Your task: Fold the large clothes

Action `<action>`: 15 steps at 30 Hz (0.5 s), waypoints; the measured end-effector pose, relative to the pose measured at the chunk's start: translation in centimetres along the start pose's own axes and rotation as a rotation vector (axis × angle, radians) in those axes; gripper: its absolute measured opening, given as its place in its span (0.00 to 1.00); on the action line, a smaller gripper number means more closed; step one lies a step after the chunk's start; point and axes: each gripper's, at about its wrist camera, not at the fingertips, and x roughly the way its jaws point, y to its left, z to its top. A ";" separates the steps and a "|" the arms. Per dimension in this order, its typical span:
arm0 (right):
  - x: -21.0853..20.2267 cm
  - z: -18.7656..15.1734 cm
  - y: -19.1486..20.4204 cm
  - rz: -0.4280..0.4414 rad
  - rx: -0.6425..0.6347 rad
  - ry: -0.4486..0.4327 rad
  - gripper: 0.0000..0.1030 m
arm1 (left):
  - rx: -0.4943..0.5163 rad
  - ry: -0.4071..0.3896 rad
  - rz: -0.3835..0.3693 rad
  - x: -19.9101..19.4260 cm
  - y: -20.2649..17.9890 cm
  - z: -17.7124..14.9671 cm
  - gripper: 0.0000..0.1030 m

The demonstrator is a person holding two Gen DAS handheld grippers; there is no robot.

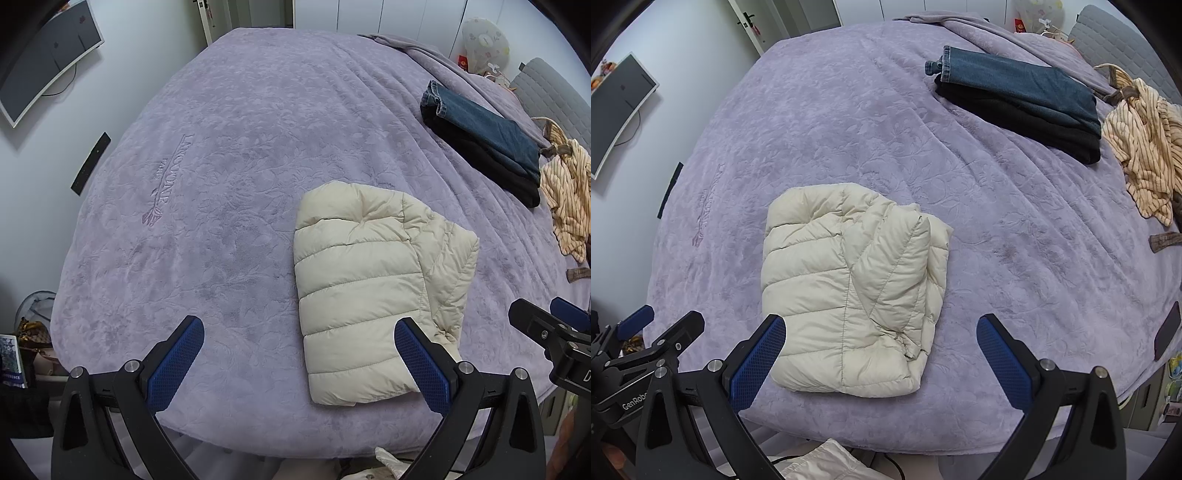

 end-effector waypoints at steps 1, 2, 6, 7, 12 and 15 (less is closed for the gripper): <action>0.0 0.0 0.1 0.000 -0.001 0.001 1.00 | -0.001 0.000 0.000 0.0 0.0 0.0 1.00; 0.1 -0.1 0.1 0.000 -0.001 0.001 1.00 | -0.001 0.000 0.000 0.0 0.0 0.0 1.00; 0.1 -0.1 0.1 0.000 0.000 0.001 1.00 | 0.001 0.000 0.001 0.0 0.0 0.0 1.00; 0.1 -0.1 0.1 -0.001 0.000 0.001 1.00 | 0.000 0.000 0.001 0.1 0.1 0.0 1.00; 0.1 0.0 0.1 0.000 -0.001 0.001 1.00 | -0.005 -0.001 -0.006 0.1 0.2 0.0 1.00; 0.1 0.0 0.1 0.000 -0.001 0.001 1.00 | -0.005 0.001 -0.003 0.2 0.3 0.0 1.00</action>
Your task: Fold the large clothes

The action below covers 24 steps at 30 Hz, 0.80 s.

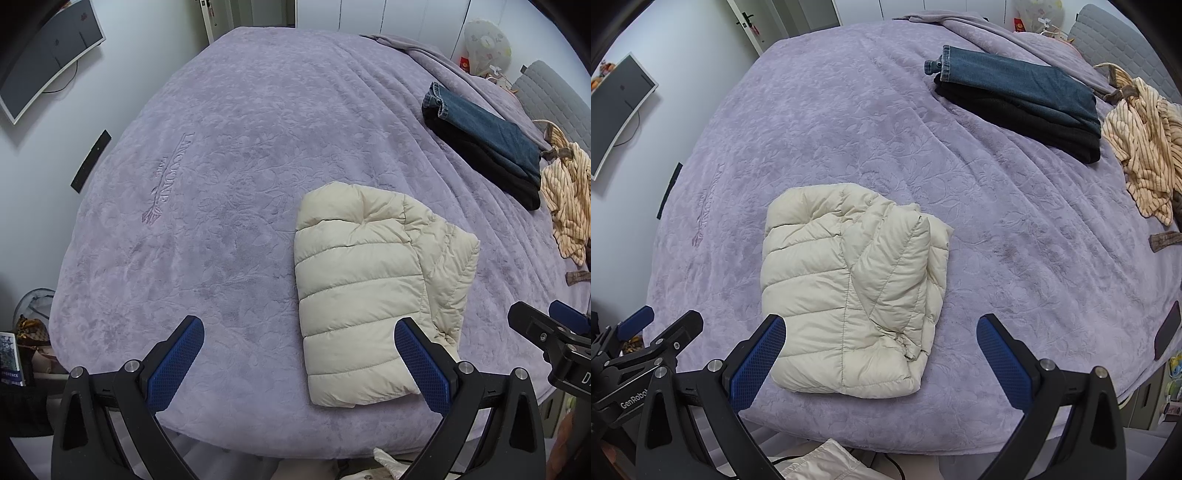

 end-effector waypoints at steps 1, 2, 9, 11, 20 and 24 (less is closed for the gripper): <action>0.0 0.0 0.0 -0.001 0.000 0.000 1.00 | 0.000 0.000 0.000 0.0 0.0 0.0 1.00; 0.0 0.0 0.0 -0.001 0.000 -0.001 1.00 | 0.000 0.001 0.001 0.0 0.0 0.0 1.00; 0.1 0.0 0.1 -0.002 0.003 0.001 1.00 | 0.004 0.003 -0.003 0.1 -0.1 0.0 1.00; 0.1 0.0 0.1 -0.002 0.002 0.000 1.00 | 0.006 0.006 -0.003 0.2 -0.2 0.1 1.00; 0.1 -0.1 0.2 -0.003 0.004 0.000 1.00 | 0.012 0.012 0.003 0.3 -0.4 0.1 1.00; 0.1 -0.1 0.2 -0.003 0.005 0.000 1.00 | 0.014 0.019 0.006 0.5 -0.3 0.2 1.00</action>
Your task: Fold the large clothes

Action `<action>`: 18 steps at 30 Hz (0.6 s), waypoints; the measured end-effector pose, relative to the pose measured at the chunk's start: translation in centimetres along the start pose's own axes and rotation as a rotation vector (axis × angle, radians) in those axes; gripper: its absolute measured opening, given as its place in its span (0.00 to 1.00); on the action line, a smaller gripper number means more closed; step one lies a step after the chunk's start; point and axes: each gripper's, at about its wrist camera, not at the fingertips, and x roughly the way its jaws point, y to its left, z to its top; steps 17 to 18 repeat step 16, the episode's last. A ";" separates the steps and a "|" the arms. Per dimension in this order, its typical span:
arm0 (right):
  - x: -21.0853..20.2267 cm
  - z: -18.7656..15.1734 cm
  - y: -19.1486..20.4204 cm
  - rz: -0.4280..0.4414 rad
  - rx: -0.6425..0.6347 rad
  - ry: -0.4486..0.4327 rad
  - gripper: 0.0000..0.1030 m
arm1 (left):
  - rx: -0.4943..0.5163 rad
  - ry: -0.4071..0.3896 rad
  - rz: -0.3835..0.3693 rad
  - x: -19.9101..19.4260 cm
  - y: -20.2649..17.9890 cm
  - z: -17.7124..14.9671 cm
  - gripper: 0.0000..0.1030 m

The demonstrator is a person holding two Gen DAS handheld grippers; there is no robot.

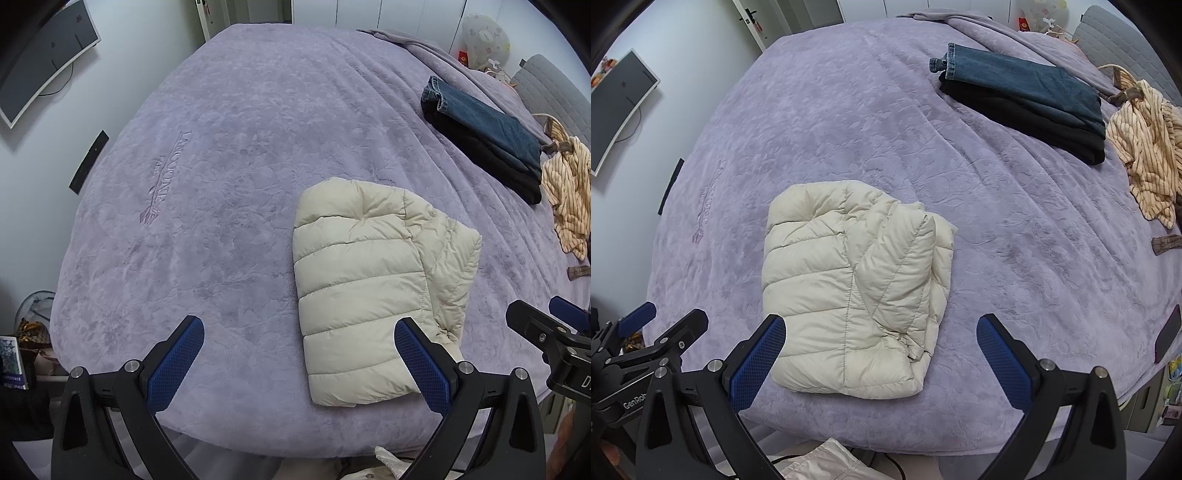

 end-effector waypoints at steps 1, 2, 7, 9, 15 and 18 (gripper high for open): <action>0.1 0.0 0.1 0.001 0.000 0.000 1.00 | -0.001 0.000 0.001 0.0 0.0 0.0 1.00; 0.1 0.0 0.1 0.000 0.000 0.000 1.00 | 0.000 0.000 -0.001 0.1 0.0 0.1 1.00; 0.1 0.0 0.1 0.001 0.000 0.001 1.00 | -0.002 -0.013 -0.018 -0.1 0.2 0.1 1.00; 0.1 0.0 0.0 0.001 0.001 0.002 1.00 | 0.001 -0.013 -0.017 -0.2 0.1 0.2 1.00; 0.0 0.0 0.0 0.001 0.000 0.001 1.00 | -0.002 0.001 -0.009 0.0 0.1 0.2 1.00; 0.1 0.0 0.0 0.000 -0.002 0.002 1.00 | -0.003 0.001 -0.009 0.0 0.1 0.2 1.00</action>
